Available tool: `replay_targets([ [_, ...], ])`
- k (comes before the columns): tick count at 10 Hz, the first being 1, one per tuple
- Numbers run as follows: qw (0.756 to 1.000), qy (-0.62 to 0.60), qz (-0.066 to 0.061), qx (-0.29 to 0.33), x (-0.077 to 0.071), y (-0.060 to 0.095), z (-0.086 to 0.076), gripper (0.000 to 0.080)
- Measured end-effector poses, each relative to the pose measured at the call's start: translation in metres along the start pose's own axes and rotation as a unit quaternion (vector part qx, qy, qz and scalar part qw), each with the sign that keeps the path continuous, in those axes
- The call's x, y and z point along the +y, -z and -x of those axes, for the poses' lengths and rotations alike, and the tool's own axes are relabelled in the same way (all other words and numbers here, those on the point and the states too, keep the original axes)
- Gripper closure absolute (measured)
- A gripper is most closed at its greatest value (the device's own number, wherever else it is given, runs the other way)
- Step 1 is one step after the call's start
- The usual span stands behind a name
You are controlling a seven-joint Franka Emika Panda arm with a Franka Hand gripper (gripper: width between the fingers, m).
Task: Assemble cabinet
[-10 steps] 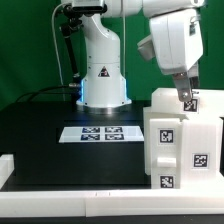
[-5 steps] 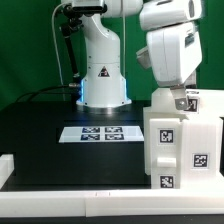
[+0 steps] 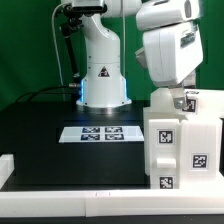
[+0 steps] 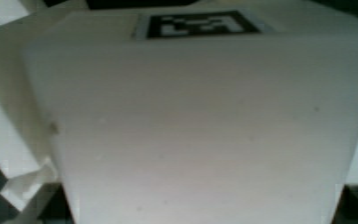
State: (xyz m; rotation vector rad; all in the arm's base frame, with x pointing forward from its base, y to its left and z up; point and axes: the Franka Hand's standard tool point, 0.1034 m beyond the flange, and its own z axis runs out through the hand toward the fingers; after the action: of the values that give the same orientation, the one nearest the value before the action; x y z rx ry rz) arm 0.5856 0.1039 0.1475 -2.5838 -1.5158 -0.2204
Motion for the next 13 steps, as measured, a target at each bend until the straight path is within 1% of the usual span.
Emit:
replay_targets([
  [1, 0.998, -0.062, 0.002, 0.001, 0.0015, 0.0009, 0.0003, 0.0238],
  [3, 0.991, -0.137, 0.007, 0.005, 0.0033, 0.0018, -0.0013, 0.0238],
  [5, 0.977, -0.211, 0.014, 0.011, 0.0058, 0.0032, -0.0018, 0.0236],
  [7, 0.956, -0.294, 0.016, 0.014, 0.0067, 0.0050, -0.0027, 0.0236],
  [9, 0.921, -0.388, 0.018, 0.019, 0.0090, 0.0070, -0.0026, 0.0236],
  [10, 0.897, -0.441, 0.022, 0.024, 0.0099, 0.0079, -0.0011, 0.0236],
  [12, 0.858, -0.513, 0.026, 0.031, 0.0098, 0.0086, 0.0028, 0.0236],
  [13, 0.831, -0.554, 0.026, 0.034, 0.0098, 0.0088, 0.0049, 0.0236],
])
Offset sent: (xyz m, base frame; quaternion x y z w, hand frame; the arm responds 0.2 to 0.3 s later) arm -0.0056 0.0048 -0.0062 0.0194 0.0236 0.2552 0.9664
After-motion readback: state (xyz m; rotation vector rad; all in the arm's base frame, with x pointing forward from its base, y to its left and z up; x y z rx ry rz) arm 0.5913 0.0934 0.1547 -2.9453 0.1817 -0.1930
